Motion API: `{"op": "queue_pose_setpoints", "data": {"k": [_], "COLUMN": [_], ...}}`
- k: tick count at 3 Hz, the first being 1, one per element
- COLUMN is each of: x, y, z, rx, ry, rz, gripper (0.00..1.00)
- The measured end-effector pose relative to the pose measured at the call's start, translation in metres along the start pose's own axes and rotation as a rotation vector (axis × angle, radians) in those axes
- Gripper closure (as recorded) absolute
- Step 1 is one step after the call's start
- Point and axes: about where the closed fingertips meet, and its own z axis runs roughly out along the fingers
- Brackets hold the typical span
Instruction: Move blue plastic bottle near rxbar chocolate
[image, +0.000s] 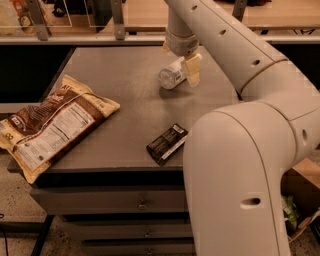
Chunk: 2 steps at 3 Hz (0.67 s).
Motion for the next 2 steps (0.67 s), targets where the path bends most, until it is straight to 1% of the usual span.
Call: {"op": "queue_pose_setpoints", "data": {"k": [1, 2], "x": [-0.0012, -0.0034], "y": [0.0041, 0.0088], "z": [0.0112, 0.0162], "rx": [-0.020, -0.028], "ry": [-0.011, -0.017], "rz": [0.002, 0.002], "gripper": [0.39, 0.62]}}
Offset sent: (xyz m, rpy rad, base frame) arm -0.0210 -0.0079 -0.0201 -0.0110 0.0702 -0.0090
